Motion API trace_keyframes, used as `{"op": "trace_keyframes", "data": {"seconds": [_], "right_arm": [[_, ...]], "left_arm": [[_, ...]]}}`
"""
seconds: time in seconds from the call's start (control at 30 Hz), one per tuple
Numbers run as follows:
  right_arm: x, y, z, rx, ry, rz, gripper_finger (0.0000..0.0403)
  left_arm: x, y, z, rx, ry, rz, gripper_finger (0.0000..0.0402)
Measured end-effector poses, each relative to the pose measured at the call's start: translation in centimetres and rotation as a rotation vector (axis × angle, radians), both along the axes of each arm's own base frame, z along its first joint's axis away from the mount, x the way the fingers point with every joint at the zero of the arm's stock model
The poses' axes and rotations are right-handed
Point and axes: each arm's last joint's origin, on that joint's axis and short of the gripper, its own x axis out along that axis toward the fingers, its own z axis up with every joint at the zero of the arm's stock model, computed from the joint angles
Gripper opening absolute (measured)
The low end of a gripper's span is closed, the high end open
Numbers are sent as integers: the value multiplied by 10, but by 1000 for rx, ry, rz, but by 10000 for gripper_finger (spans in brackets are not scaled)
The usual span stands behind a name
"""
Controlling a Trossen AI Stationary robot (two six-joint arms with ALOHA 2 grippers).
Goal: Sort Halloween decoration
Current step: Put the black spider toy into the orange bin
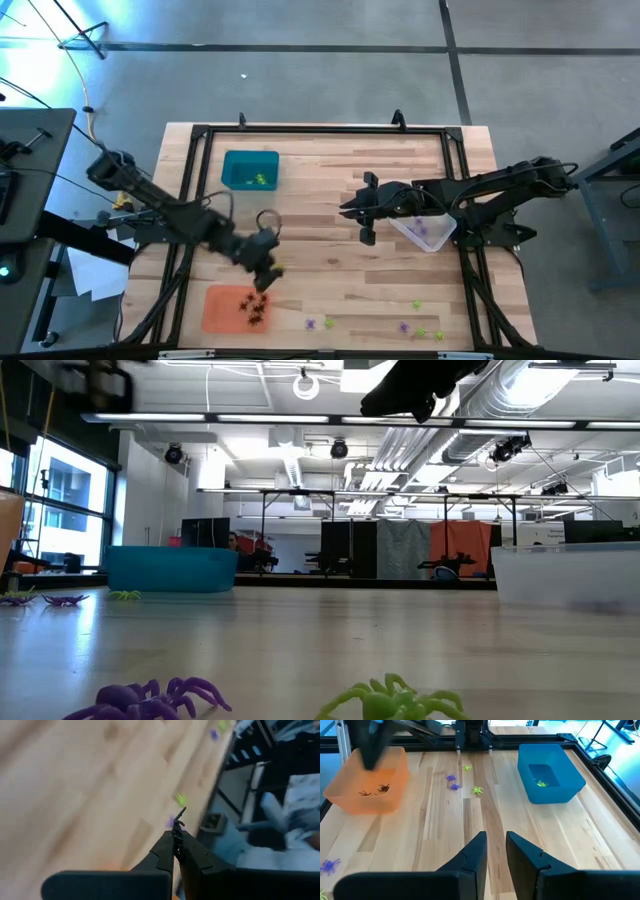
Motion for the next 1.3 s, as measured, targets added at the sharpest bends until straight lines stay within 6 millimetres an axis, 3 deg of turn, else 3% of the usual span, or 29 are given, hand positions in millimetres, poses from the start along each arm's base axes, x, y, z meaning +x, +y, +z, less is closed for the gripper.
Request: {"op": "trace_keyframes", "data": {"seconds": [0.17, 0.37, 0.6, 0.77, 1.03, 1.3], "right_arm": [[0, 0, 0, 0, -1, 0, 71], [0, 0, 0, 0, 0, 1, 71], [0, 0, 0, 0, 1, 1, 71], [0, 0, 0, 0, 1, 1, 71], [0, 0, 0, 0, 2, 1, 71], [0, 0, 0, 0, 2, 1, 71]], "left_arm": [[-19, -30, -2, -67, 28, 90, 0], [-29, -47, -11, -67, 42, 202, 0], [-57, -52, -35, 11, 316, 352, 0], [-64, -50, -41, 25, 418, 405, 0], [-69, -54, -41, 16, 433, 397, 0], [-77, -71, -39, -65, 407, 335, 3]]}}
